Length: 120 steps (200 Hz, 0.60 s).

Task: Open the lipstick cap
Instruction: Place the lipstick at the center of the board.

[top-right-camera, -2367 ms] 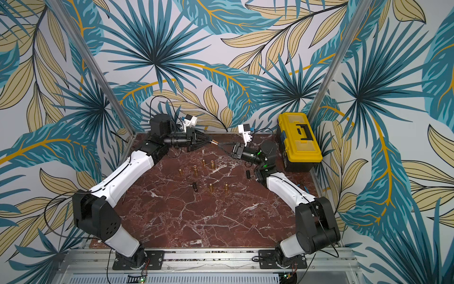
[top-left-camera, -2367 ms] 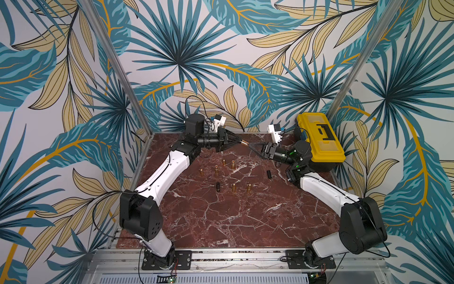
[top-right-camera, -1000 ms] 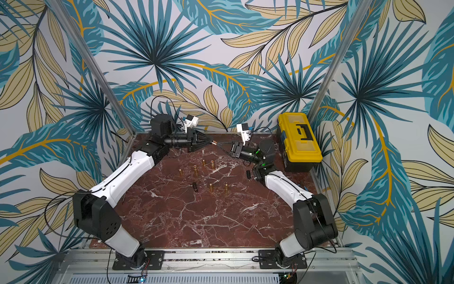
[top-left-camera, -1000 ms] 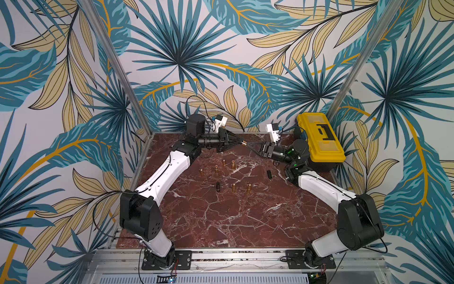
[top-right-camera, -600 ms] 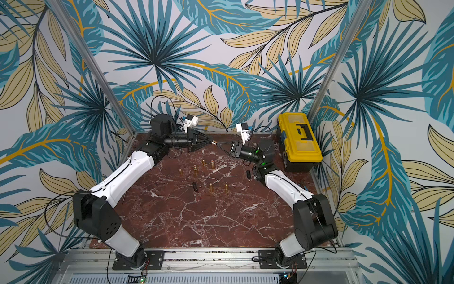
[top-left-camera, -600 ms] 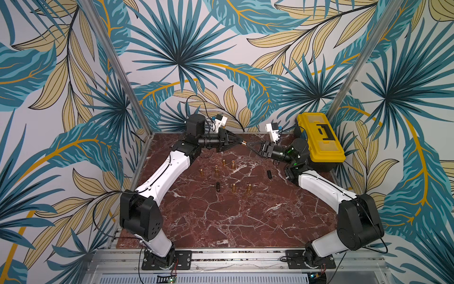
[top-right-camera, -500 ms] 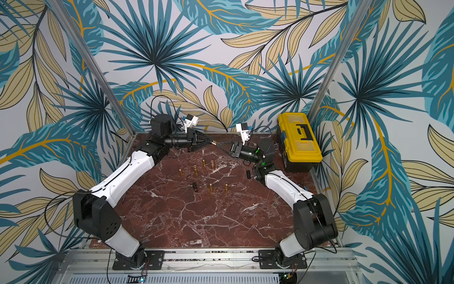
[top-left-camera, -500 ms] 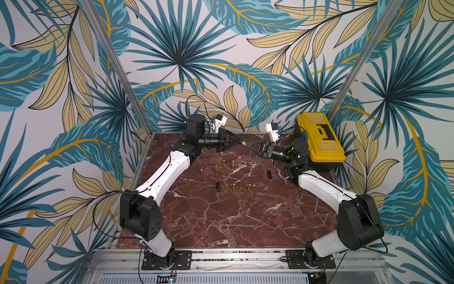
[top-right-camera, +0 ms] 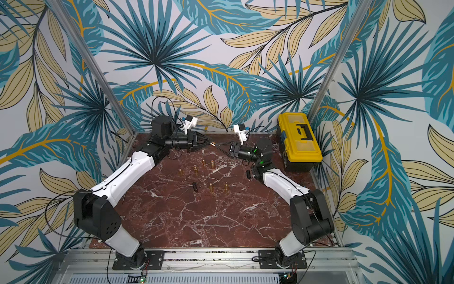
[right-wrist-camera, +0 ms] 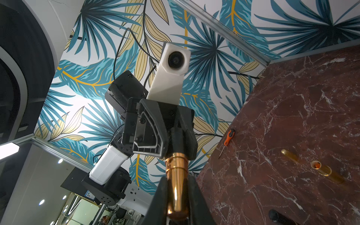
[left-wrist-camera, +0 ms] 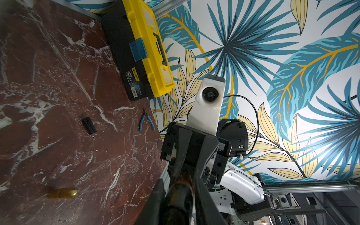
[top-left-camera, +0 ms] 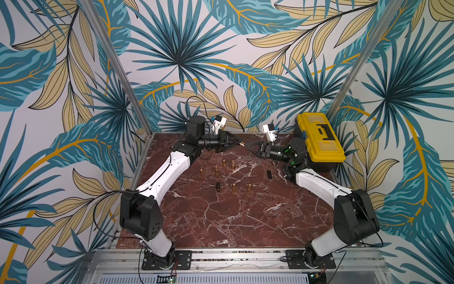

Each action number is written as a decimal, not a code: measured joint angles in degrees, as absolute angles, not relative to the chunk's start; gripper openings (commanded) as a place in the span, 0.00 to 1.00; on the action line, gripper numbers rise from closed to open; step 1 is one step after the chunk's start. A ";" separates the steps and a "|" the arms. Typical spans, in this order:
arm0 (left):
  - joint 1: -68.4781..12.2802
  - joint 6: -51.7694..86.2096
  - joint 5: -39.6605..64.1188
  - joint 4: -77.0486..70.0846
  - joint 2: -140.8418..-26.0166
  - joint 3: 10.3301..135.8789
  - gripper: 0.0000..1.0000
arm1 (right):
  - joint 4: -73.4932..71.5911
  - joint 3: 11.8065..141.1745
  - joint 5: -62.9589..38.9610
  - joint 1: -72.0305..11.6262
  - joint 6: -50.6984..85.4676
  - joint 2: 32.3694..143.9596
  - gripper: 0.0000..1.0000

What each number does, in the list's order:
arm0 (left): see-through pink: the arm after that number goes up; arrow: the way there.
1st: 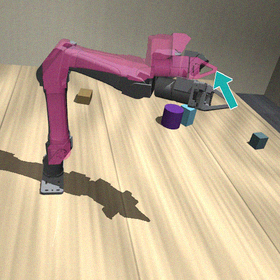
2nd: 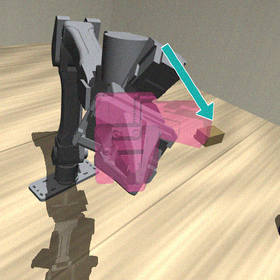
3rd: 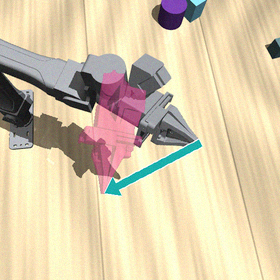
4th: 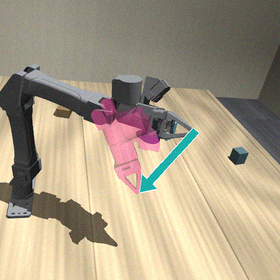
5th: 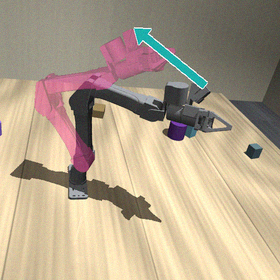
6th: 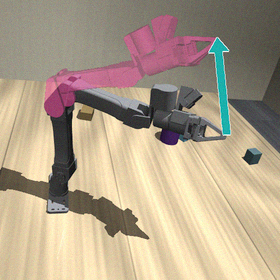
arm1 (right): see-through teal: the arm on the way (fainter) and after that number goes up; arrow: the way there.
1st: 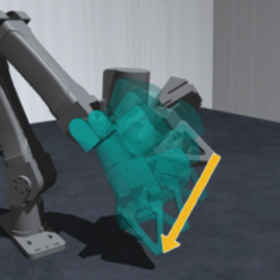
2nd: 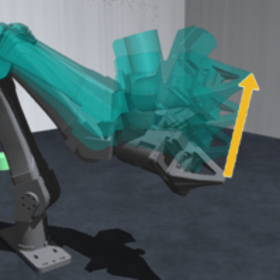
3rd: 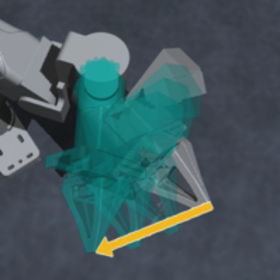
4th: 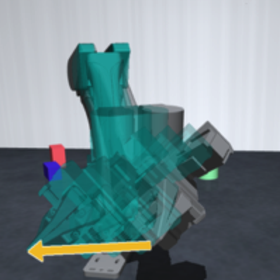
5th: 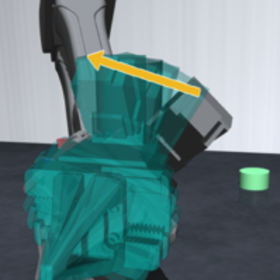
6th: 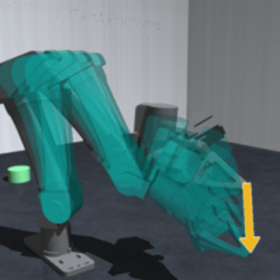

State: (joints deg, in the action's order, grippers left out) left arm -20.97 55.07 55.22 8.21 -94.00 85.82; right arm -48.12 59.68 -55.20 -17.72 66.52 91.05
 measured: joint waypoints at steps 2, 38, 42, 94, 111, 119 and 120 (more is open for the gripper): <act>-20.97 54.96 55.20 8.25 -94.00 85.80 0.29 | -48.14 59.68 -55.22 -17.72 66.67 91.09 0.16; -20.95 53.74 55.29 8.43 -94.37 85.60 0.33 | -46.57 59.94 -55.37 -17.72 67.05 91.29 0.15; -20.93 53.63 55.31 8.43 -94.37 85.60 0.35 | -46.41 60.01 -55.37 -17.72 67.00 91.29 0.15; -19.77 53.15 55.57 8.47 -94.37 85.62 0.44 | -43.70 60.03 -55.44 -17.72 65.39 91.29 0.14; -19.14 53.17 55.57 8.80 -94.37 85.60 0.44 | -42.74 60.03 -55.51 -17.65 64.34 91.29 0.14; -18.79 53.15 55.55 8.88 -94.37 85.58 0.44 | -42.09 60.03 -55.64 -17.54 63.72 91.29 0.13; -18.72 53.15 55.57 8.88 -94.37 85.56 0.44 | -42.02 60.03 -55.68 -17.52 63.64 91.29 0.13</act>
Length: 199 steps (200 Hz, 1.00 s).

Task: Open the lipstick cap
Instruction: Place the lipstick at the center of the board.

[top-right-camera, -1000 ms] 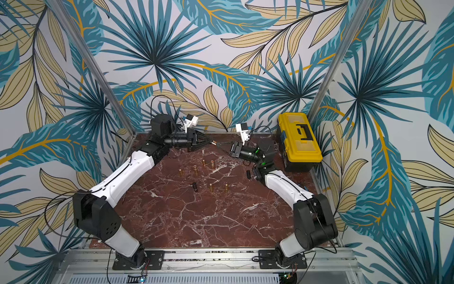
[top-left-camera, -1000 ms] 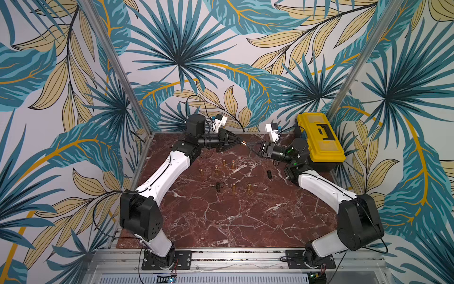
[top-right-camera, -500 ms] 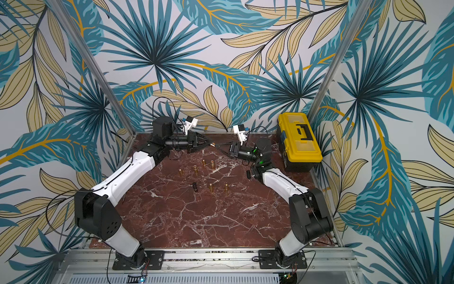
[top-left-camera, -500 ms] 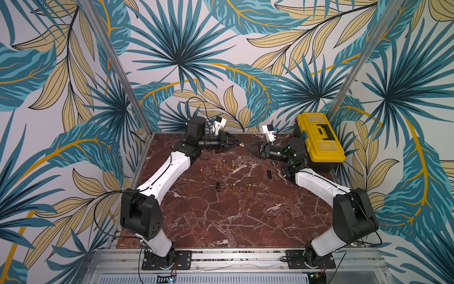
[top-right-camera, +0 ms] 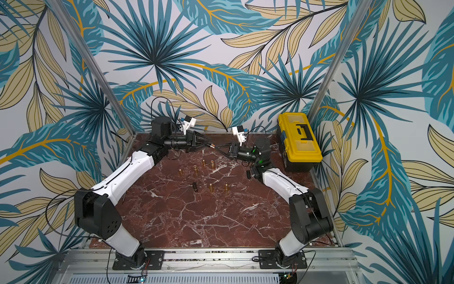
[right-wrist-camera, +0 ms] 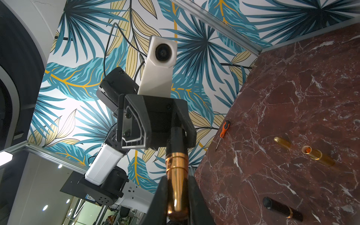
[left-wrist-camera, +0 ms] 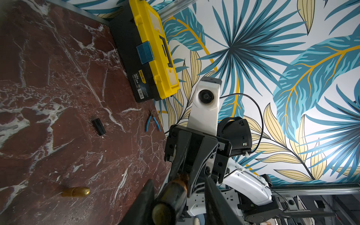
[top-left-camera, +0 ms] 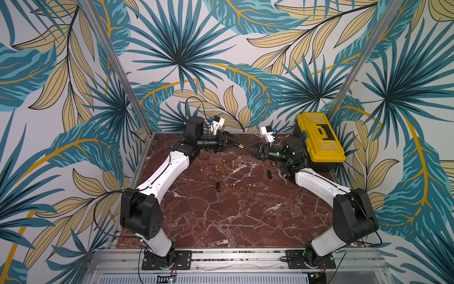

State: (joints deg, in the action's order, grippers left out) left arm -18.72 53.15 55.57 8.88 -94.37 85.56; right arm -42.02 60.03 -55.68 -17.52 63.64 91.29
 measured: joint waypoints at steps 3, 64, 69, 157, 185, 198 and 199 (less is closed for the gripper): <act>-18.61 53.15 55.55 8.88 -94.37 85.52 0.44 | -41.74 60.10 -55.81 -17.45 63.40 91.26 0.13; -13.43 52.25 54.24 8.36 -92.09 82.72 0.45 | -1.91 73.43 -55.09 -13.41 40.38 90.87 0.13; -13.23 52.10 54.17 8.36 -91.81 82.54 0.45 | 2.09 75.44 -54.61 -13.21 37.91 90.87 0.13; -14.15 39.40 45.10 23.51 -92.23 84.95 0.46 | 43.62 95.44 -38.79 -12.34 12.12 98.54 0.13; -15.68 32.51 37.30 32.03 -95.22 93.08 0.46 | 49.41 96.31 -33.43 -12.34 9.37 101.27 0.13; -17.02 29.43 32.49 36.23 -96.95 96.53 0.46 | 51.77 97.86 -30.98 -12.36 8.36 102.24 0.13; -17.19 28.99 31.86 36.67 -97.17 96.86 0.47 | 51.96 98.08 -30.65 -12.36 8.21 102.35 0.13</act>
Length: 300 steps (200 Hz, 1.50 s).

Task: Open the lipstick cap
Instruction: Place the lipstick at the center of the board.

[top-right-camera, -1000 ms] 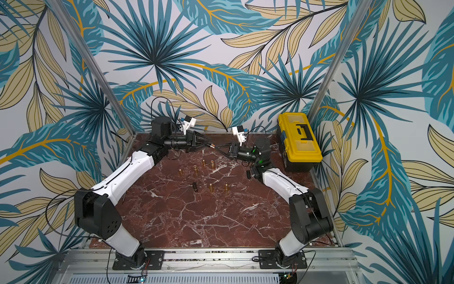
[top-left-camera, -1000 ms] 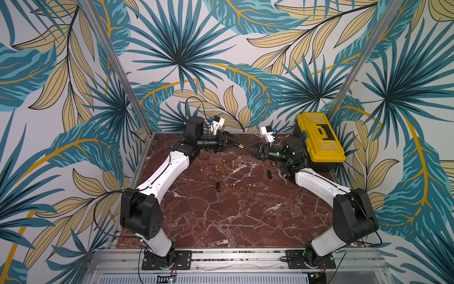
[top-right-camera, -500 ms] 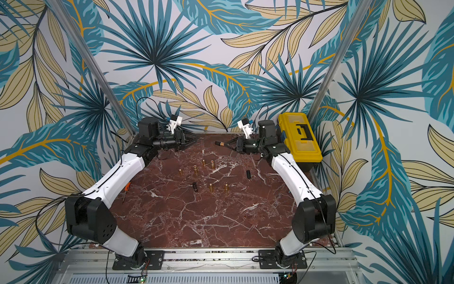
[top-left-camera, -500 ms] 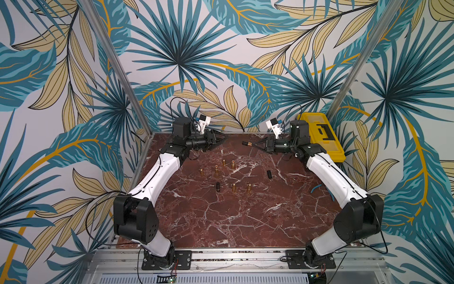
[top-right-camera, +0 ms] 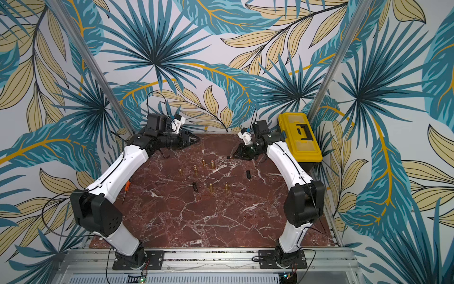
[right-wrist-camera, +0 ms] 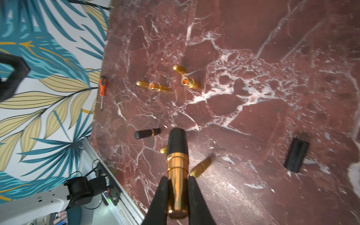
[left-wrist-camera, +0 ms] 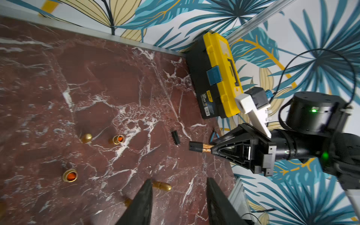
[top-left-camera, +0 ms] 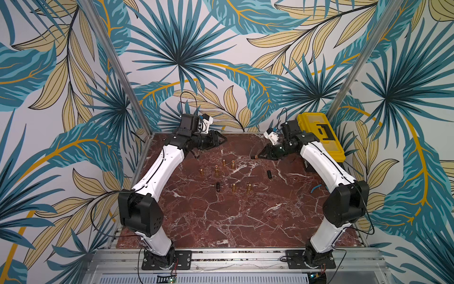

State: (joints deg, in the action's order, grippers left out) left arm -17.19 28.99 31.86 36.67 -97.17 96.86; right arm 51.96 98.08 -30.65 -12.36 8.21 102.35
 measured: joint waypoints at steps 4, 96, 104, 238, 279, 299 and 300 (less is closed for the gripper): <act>-17.69 28.16 30.50 37.69 -97.62 97.65 0.47 | 52.64 98.78 -29.85 -12.36 7.94 102.63 0.13; -24.93 17.96 6.81 53.01 -97.93 91.94 0.48 | 65.47 118.02 -7.01 -18.90 2.85 117.84 0.12; -24.99 17.98 6.33 53.49 -96.99 90.83 0.48 | 66.52 119.68 -6.07 -19.59 2.50 119.96 0.12; -28.62 20.62 5.28 55.05 -87.66 85.47 0.48 | 81.43 138.72 -2.76 -22.09 -1.17 139.11 0.12; -28.82 21.02 5.34 54.96 -87.66 85.25 0.48 | 82.96 141.99 -2.76 -23.49 -1.58 142.71 0.12; -28.86 21.06 5.32 54.98 -87.64 84.90 0.48 | 83.35 142.15 -2.72 -23.79 -1.76 142.91 0.12; -28.86 21.06 5.32 54.98 -87.64 84.88 0.48 | 83.42 142.19 -2.70 -23.79 -1.76 142.91 0.12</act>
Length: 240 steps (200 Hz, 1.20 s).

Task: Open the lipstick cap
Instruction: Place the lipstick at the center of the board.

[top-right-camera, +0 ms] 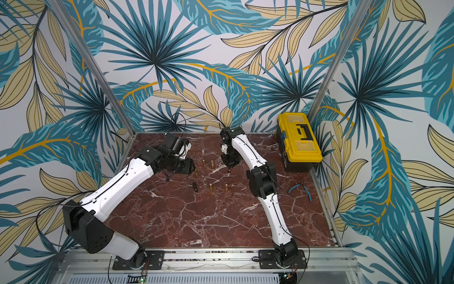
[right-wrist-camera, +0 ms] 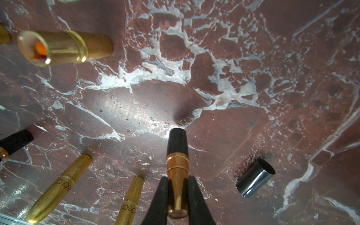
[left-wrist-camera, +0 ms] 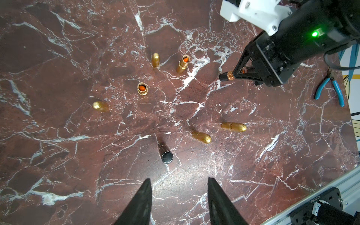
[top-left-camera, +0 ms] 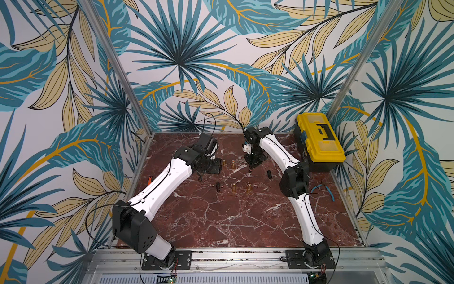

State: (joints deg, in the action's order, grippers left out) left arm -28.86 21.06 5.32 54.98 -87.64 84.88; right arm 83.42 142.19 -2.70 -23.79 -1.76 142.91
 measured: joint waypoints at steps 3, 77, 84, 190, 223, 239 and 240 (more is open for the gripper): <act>-28.86 21.08 5.32 54.98 -87.64 84.84 0.48 | 83.50 142.30 -2.57 -23.81 -1.78 142.91 0.13; -29.21 21.43 5.32 54.98 -87.50 83.66 0.48 | 84.27 144.31 -0.84 -24.77 -2.02 145.80 0.15; -29.21 21.45 5.30 54.98 -87.37 83.61 0.48 | 84.40 144.66 -0.69 -24.86 -2.07 145.91 0.16; -29.47 21.50 5.30 54.94 -87.07 83.26 0.48 | 83.48 145.05 0.01 -24.97 -2.37 146.34 0.46; -29.50 21.52 5.30 54.98 -87.07 83.15 0.48 | 82.70 145.03 0.01 -24.97 -2.31 145.40 0.46; -29.50 21.50 5.30 54.96 -87.07 83.15 0.48 | 82.74 145.01 0.45 -24.99 -2.26 143.81 0.46; -29.50 21.50 5.30 54.96 -87.07 83.15 0.48 | 82.74 145.01 0.51 -24.99 -2.24 143.57 0.46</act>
State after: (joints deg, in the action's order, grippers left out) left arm -29.50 21.50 5.30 54.96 -87.07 83.15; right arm 82.74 145.01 0.51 -24.99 -2.24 143.57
